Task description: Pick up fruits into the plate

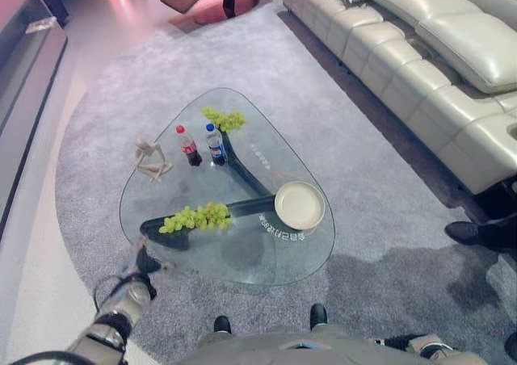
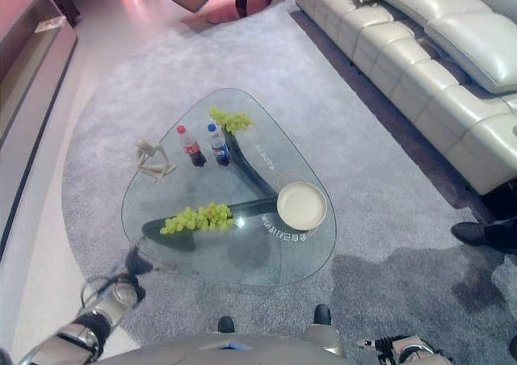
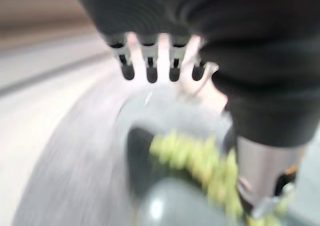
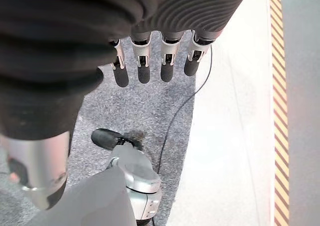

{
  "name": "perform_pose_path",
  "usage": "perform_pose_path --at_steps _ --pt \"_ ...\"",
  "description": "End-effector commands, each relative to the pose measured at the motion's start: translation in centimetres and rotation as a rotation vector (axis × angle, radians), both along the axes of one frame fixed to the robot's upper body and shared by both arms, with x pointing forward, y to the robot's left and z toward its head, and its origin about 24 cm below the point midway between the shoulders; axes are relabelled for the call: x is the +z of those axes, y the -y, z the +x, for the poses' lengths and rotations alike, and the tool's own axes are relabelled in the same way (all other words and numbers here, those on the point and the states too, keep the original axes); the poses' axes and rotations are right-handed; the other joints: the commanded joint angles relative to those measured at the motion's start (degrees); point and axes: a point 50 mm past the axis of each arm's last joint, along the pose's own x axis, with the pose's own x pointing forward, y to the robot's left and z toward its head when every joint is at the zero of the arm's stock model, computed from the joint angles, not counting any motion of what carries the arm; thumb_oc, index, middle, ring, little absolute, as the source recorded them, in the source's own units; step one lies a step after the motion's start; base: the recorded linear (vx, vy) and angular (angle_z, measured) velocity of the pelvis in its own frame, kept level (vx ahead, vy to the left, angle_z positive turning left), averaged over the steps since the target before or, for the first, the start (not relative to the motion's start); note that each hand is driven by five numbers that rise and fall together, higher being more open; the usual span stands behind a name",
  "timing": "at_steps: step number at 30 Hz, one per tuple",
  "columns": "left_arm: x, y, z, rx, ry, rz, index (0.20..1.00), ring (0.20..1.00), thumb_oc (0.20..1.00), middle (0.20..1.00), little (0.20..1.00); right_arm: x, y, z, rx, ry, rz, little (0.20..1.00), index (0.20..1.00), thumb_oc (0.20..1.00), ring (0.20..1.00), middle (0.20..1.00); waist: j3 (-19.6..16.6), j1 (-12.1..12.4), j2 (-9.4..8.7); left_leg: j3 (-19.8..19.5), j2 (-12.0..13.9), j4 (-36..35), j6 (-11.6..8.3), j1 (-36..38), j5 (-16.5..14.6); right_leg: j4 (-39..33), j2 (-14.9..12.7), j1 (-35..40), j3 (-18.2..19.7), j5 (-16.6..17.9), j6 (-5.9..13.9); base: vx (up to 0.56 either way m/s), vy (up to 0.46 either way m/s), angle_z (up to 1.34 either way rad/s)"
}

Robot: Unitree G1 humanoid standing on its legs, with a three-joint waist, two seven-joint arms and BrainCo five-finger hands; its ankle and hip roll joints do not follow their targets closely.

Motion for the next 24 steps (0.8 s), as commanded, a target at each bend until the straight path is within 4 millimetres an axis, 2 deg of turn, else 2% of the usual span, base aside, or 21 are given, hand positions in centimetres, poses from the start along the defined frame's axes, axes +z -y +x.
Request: perform_pose_path --at_steps 1,5,7,10,13,14,16,21,24 --pt "5.5 -1.9 4.5 -0.004 0.226 0.209 1.000 1.000 1.000 1.000 1.000 0.9 1.1 1.9 0.053 0.033 -0.067 1.000 1.000 1.000 1.000 1.000 4.4 -1.1 -0.73 -2.4 -1.8 1.8 2.56 -2.4 -5.5 4.6 1.3 -0.7 2.3 -6.1 -0.31 -0.11 0.005 -0.05" --pt "7.9 -2.6 6.0 -0.050 0.268 0.346 1.000 1.000 1.000 1.000 1.000 1.1 1.3 2.6 0.062 0.067 -0.075 1.000 1.000 1.000 1.000 1.000 6.6 -1.6 -1.02 -2.4 -1.7 2.5 2.42 -4.6 -5.1 5.4 1.5 -2.8 2.8 -6.0 -0.58 -0.08 -0.015 -0.04" --pt "10.1 -3.2 7.3 -0.104 0.280 0.478 1.000 1.000 1.000 1.000 1.000 1.5 1.4 4.1 0.086 0.120 -0.078 1.000 1.000 1.000 1.000 1.000 8.8 -2.0 -1.03 -2.4 -1.9 3.1 2.30 -6.9 -4.6 6.3 1.7 -5.3 3.3 -5.7 -0.85 -0.14 -0.014 -0.06" --pt "11.3 -3.5 8.0 -0.102 0.297 0.529 1.000 1.000 1.000 1.000 1.000 2.0 1.4 5.5 0.111 0.157 -0.086 1.000 1.000 1.000 1.000 1.000 10.5 -2.3 -0.91 -2.4 -2.4 3.9 2.35 -8.9 -4.4 7.1 1.9 -7.1 3.6 -5.7 -1.21 -0.12 0.029 -0.03" --pt "13.1 -4.6 8.6 -0.055 0.332 0.560 1.000 1.000 1.000 1.000 1.000 2.8 1.6 7.3 0.137 0.223 -0.102 1.000 1.000 1.000 1.000 1.000 13.8 -3.1 -1.29 -2.5 -3.7 7.2 2.67 -12.6 -4.8 9.9 2.3 -10.9 4.8 -6.0 -1.81 -0.08 0.042 -0.02" --pt "13.2 -4.7 8.6 -0.055 0.330 0.566 1.000 1.000 1.000 1.000 1.000 2.9 1.6 7.4 0.141 0.224 -0.103 1.000 1.000 1.000 1.000 1.000 13.9 -3.1 -1.33 -2.4 -3.7 7.4 2.70 -12.8 -4.9 10.1 2.3 -11.1 4.8 -6.0 -1.83 -0.08 0.013 -0.03" --pt "14.8 -5.8 8.9 -0.036 0.341 0.623 1.000 1.000 1.000 1.000 1.000 3.4 1.6 8.5 0.178 0.265 -0.116 1.000 1.000 1.000 1.000 1.000 17.1 -3.6 -2.39 -1.7 -4.0 12.4 2.84 -18.2 -5.1 14.5 2.7 -16.4 5.5 -6.2 -2.22 -0.15 0.004 -0.09" --pt "15.6 -6.5 9.0 -0.013 0.346 0.647 1.000 1.000 1.000 1.000 1.000 3.9 2.2 9.0 0.172 0.303 -0.137 1.000 1.000 1.000 1.000 1.000 19.5 -3.7 -2.91 -1.7 -4.5 15.2 3.30 -22.2 -5.5 17.5 3.1 -20.9 5.6 -6.5 -2.44 -0.07 0.007 -0.08" --pt "16.9 -6.7 9.5 -0.015 0.355 0.659 1.000 1.000 1.000 1.000 1.000 4.2 2.5 9.4 0.183 0.309 -0.157 1.000 1.000 1.000 1.000 1.000 20.5 -4.1 -3.58 -1.3 -4.6 15.9 3.31 -24.8 -5.3 17.9 3.5 -23.5 5.3 -6.2 -2.56 -0.07 0.014 0.02"
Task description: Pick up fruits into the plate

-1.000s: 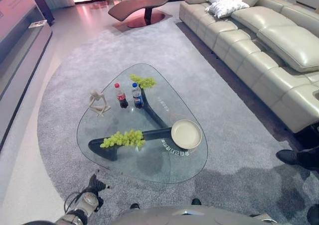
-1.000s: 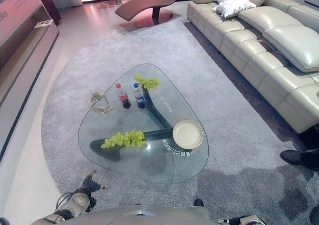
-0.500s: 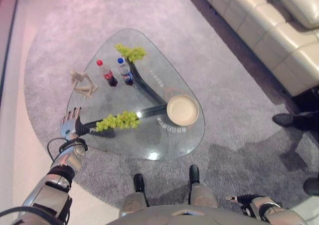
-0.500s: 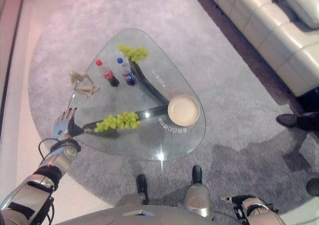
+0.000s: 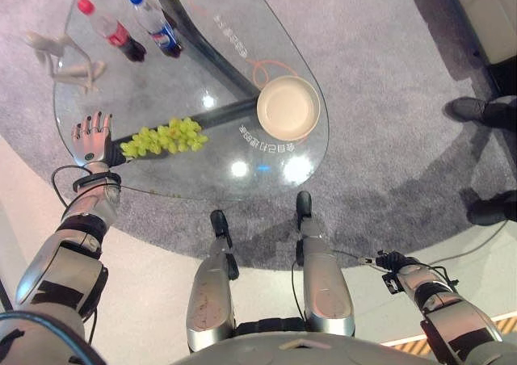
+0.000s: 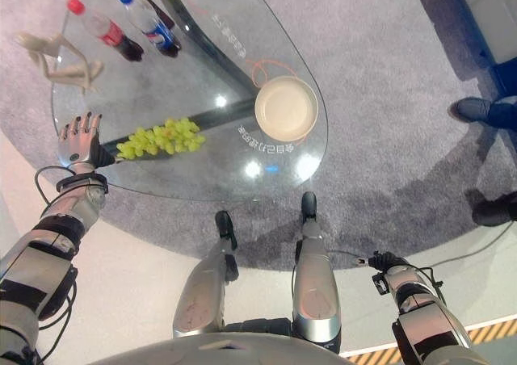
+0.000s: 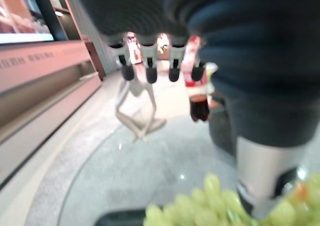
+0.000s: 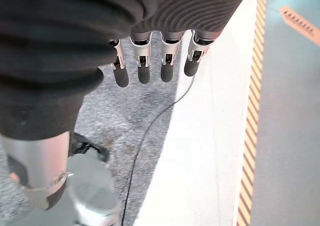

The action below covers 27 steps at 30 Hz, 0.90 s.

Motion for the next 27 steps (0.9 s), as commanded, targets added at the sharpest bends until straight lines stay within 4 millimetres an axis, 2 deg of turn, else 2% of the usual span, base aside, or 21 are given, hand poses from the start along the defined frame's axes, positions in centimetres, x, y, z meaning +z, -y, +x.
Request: perform_pose_path --at_steps 1,4,8,15,21,27 --pt "1.9 -3.4 -1.3 0.097 0.001 0.099 1.000 1.000 1.000 1.000 1.000 -0.5 1.8 -2.7 -0.018 -0.076 -0.067 1.000 1.000 1.000 1.000 1.000 -1.3 0.0 -1.20 -2.3 -4.6 7.3 3.22 -8.4 -4.6 9.7 4.2 -5.9 2.3 -7.7 -2.04 -0.05 -0.008 0.01" --pt "3.1 -3.6 -0.8 0.090 0.004 0.090 1.000 1.000 1.000 1.000 1.000 -0.3 2.0 -2.6 -0.022 -0.059 -0.066 1.000 1.000 1.000 1.000 1.000 -0.6 -0.2 -2.17 -2.5 -4.4 8.4 3.04 -11.1 -4.5 10.2 4.7 -8.2 1.9 -7.3 -2.26 -0.05 -0.035 0.00" --pt "3.9 -3.6 -0.4 0.084 0.017 0.084 1.000 1.000 1.000 1.000 1.000 -0.1 1.9 -2.2 -0.024 -0.035 -0.064 1.000 1.000 1.000 1.000 1.000 -0.6 -0.4 -2.92 -2.5 -4.2 9.1 2.93 -13.5 -4.5 10.3 5.1 -10.2 1.6 -7.0 -2.47 -0.02 -0.019 0.02" --pt "6.4 -3.4 0.3 0.087 0.150 0.081 1.000 1.000 1.000 1.000 1.000 -0.1 1.8 -2.1 -0.027 -0.013 -0.051 1.000 1.000 1.000 1.000 1.000 -0.6 -0.6 -3.90 -3.0 -4.6 12.2 2.97 -18.5 -5.3 11.9 5.6 -14.4 1.1 -7.1 -2.95 0.00 -0.012 0.02" --pt "8.9 -4.5 -0.2 0.230 0.369 0.045 1.000 1.000 1.000 1.000 1.000 -0.5 1.2 -2.4 -0.018 0.000 -0.020 1.000 1.000 1.000 1.000 1.000 -0.6 -1.2 -4.60 -3.6 -4.8 17.4 3.50 -23.6 -7.1 15.1 6.0 -18.7 1.3 -7.7 -3.57 0.00 0.000 0.00" --pt "10.8 -5.2 -0.4 0.329 0.464 0.016 1.000 1.000 1.000 1.000 1.000 -1.1 0.7 -3.0 -0.016 -0.007 -0.010 1.000 1.000 1.000 1.000 1.000 -0.6 -1.6 -5.23 -4.2 -4.7 19.9 3.66 -26.7 -7.8 16.8 6.4 -21.7 1.7 -7.8 -3.68 0.00 0.000 0.00"
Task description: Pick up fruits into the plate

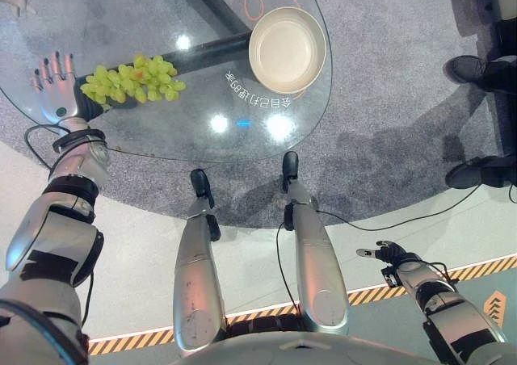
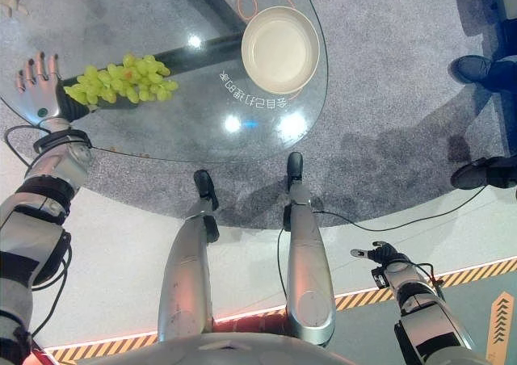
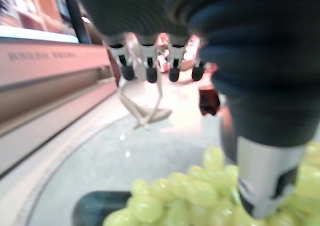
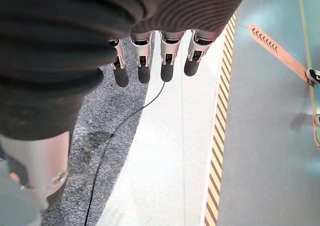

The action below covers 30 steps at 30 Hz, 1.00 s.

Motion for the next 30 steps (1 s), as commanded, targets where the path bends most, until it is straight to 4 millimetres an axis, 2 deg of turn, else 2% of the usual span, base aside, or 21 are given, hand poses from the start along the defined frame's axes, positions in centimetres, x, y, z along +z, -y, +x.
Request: perform_pose_path --at_steps 1,9,17,30 --pt "2.1 -4.2 -2.6 0.194 0.100 -0.001 1.000 1.000 1.000 1.000 1.000 -1.7 0.9 -4.1 -0.032 -0.099 -0.022 1.000 1.000 1.000 1.000 1.000 -1.7 -0.7 -1.85 -0.6 -5.8 2.8 3.04 -2.9 -4.5 6.0 6.5 -1.9 0.8 -6.0 -3.37 0.00 0.000 0.00" --pt "4.1 -4.3 -2.3 0.203 0.121 0.036 1.000 1.000 1.000 1.000 1.000 -1.7 0.9 -4.1 -0.031 -0.077 -0.018 1.000 1.000 1.000 1.000 1.000 -1.7 -1.3 -2.54 -0.5 -5.4 3.7 2.93 -5.4 -4.9 5.7 6.5 -4.3 0.5 -5.1 -3.14 0.00 0.000 0.00" --pt "4.2 -2.5 -1.1 0.078 0.015 0.176 1.000 1.000 1.000 1.000 1.000 -1.1 1.3 -3.4 -0.027 -0.041 -0.035 1.000 1.000 1.000 1.000 1.000 -1.7 -1.9 -1.58 -0.1 -5.7 3.7 2.94 -7.1 -4.8 5.4 6.2 -6.4 0.7 -4.4 -2.94 0.00 0.026 -0.01" --pt "6.1 0.9 1.3 -0.195 -0.169 0.311 1.000 1.000 1.000 1.000 1.000 0.1 3.0 -3.3 -0.039 0.004 -0.077 1.000 1.000 1.000 1.000 1.000 -1.7 -3.6 0.93 1.0 -6.6 3.8 3.47 -9.1 -4.5 6.5 6.0 -9.3 2.1 -4.3 -2.71 0.02 0.068 -0.04"
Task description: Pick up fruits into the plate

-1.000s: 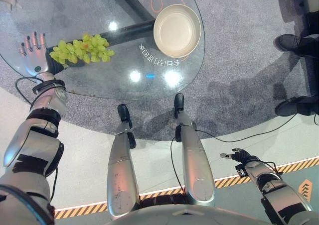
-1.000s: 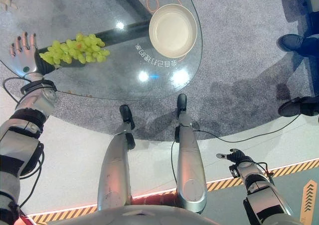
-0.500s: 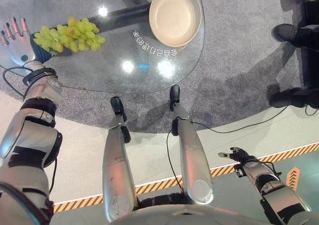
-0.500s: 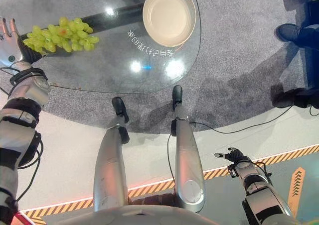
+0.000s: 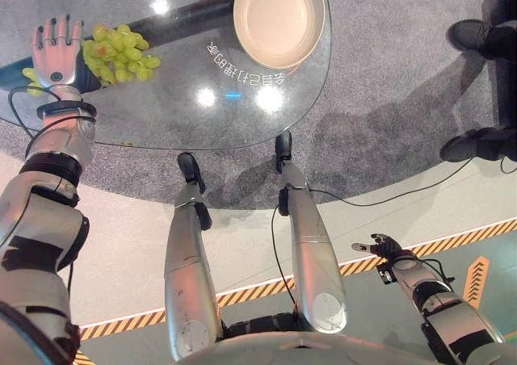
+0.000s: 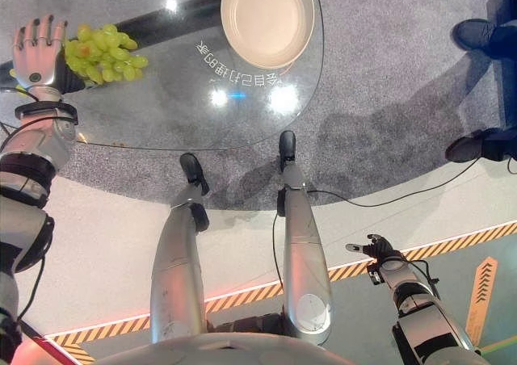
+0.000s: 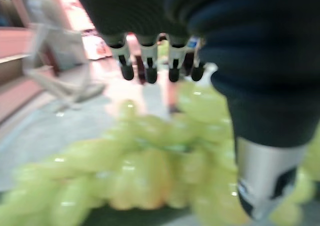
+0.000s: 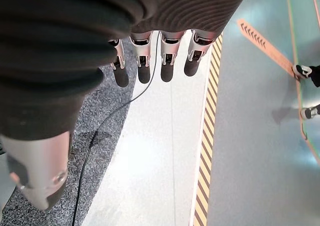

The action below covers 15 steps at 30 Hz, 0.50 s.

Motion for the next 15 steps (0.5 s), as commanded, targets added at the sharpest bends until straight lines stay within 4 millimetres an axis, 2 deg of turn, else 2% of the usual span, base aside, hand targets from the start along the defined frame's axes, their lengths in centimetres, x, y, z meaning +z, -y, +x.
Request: perform_pose_path --at_steps 1,3,6,10,15 --pt "1.4 -1.1 -0.4 0.015 -0.047 0.055 1.000 1.000 1.000 1.000 1.000 -0.1 3.9 -4.0 -0.070 -0.070 -0.087 1.000 1.000 1.000 1.000 1.000 -1.6 -1.0 2.36 -0.1 -6.7 1.0 3.08 -0.7 -3.8 4.1 6.1 -0.1 0.2 -4.6 -2.78 0.02 0.053 0.00" --pt "1.0 -1.4 -0.2 0.028 -0.171 0.011 1.000 1.000 1.000 1.000 1.000 0.3 4.3 -3.7 -0.074 -0.047 -0.092 1.000 1.000 1.000 1.000 1.000 -1.6 -1.3 2.68 0.0 -6.7 0.7 3.17 -0.8 -3.5 4.4 6.2 -0.4 0.3 -4.5 -2.73 0.03 0.064 0.00" --pt "-0.2 -2.3 -0.3 0.077 -0.274 -0.078 1.000 1.000 1.000 1.000 1.000 0.7 4.7 -3.4 -0.074 -0.031 -0.097 1.000 1.000 1.000 1.000 1.000 -1.6 -1.5 3.03 -0.1 -6.7 0.9 3.21 -1.1 -3.4 5.0 6.4 -0.9 0.6 -4.5 -2.73 0.03 0.043 -0.01" --pt "-0.7 -3.5 -0.7 0.166 -0.393 -0.211 1.000 1.000 1.000 1.000 1.000 1.3 5.1 -3.2 -0.082 0.002 -0.109 1.000 1.000 1.000 1.000 1.000 -1.6 -1.7 2.91 0.0 -6.6 0.7 3.11 -1.4 -3.1 4.5 6.4 -1.2 0.7 -4.0 -2.63 0.00 0.000 0.00" --pt "0.1 -4.7 -1.3 0.237 -0.333 -0.242 1.000 1.000 1.000 1.000 1.000 1.4 5.2 -3.2 -0.094 0.020 -0.101 1.000 1.000 1.000 1.000 1.000 -1.6 -1.7 1.94 -0.2 -6.4 0.5 3.07 -1.8 -3.0 3.6 6.6 -1.3 0.3 -3.5 -2.55 0.00 -0.022 0.00"
